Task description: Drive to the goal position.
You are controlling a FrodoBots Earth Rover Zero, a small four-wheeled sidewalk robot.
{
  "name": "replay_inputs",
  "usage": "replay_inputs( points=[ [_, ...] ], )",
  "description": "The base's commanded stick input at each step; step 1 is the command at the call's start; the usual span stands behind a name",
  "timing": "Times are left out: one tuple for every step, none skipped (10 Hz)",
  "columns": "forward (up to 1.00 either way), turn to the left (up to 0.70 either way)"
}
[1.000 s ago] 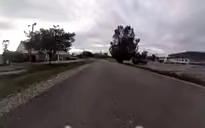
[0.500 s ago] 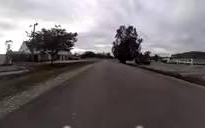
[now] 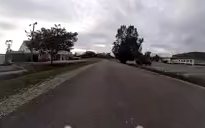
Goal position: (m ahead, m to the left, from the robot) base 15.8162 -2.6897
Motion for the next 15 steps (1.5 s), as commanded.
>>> replay_inputs(
  points=[
    [0.70,0.00],
    [0.70,0.00],
    [0.70,0.00],
    [0.70,0.00],
    [0.70,0.00],
    [0.70,0.00],
    [0.70,0.00],
    [0.70,0.00],
    [0.70,0.00],
    [0.70,0.00],
    [0.70,0.00],
    [0.70,0.00],
    [0.70,0.00],
    [0.70,-0.10],
    [0.70,-0.31]
  ],
)
